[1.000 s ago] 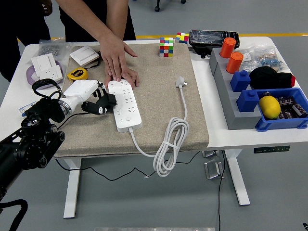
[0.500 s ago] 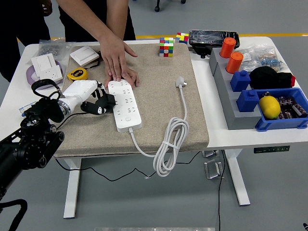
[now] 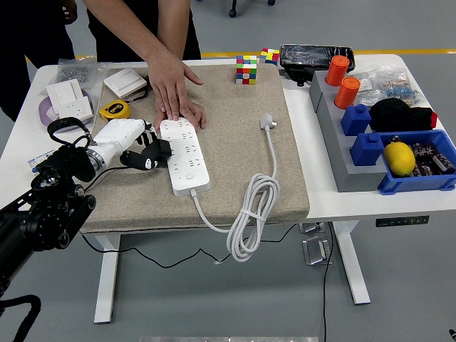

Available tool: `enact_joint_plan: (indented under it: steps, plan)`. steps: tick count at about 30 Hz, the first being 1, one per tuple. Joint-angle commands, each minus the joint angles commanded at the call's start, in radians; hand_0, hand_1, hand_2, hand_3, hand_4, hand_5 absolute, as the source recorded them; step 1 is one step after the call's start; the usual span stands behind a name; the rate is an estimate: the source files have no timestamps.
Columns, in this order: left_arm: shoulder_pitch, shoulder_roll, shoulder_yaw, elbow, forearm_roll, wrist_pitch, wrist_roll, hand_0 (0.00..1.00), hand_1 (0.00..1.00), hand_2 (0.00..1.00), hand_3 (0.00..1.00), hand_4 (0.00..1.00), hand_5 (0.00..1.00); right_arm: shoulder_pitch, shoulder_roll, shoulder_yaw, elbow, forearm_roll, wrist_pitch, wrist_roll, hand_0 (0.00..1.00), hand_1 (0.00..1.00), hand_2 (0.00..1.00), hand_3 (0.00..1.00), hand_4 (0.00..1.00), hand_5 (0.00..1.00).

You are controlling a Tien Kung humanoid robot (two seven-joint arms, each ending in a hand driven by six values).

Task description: Pick up the plug,place it near the board,insert it into the board,press the button

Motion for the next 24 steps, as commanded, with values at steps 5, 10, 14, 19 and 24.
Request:
enact_joint_plan:
  steps: [5,10,14,19,24]
  plan:
    - [0.001,0.000,0.000,0.001,0.000,0.000,0.000,0.506,0.516,0.395,0.427,0.591,0.100,0.000,0.000,0.000,0.000,0.001,0.000,0.000,0.865,0.821,0.793,0.797,0.998,0.934]
    - [-0.001,0.000,0.000,0.001,0.000,-0.003,-0.001,0.506,0.515,0.395,0.432,0.595,0.101,0.001,-0.001,0.000,0.000,0.001,0.000,0.001,0.865,0.821,0.793,0.797,0.998,0.934]
    - [-0.001,0.000,-0.001,0.003,0.000,-0.006,-0.002,0.529,0.521,0.401,0.438,0.676,0.127,0.001,0.000,0.001,0.000,0.002,0.000,0.001,0.865,0.822,0.793,0.797,0.998,0.935]
    - [-0.001,0.000,0.000,0.006,0.000,-0.013,-0.003,0.559,0.571,0.447,0.467,0.813,0.204,0.001,-0.001,0.000,0.000,0.004,0.000,0.001,0.865,0.821,0.792,0.797,0.998,0.935]
    - [0.000,0.001,0.000,0.008,0.000,-0.021,-0.004,0.559,0.571,0.447,0.467,0.813,0.204,0.000,-0.001,-0.001,0.000,0.004,0.000,0.001,0.865,0.821,0.792,0.797,0.998,0.935]
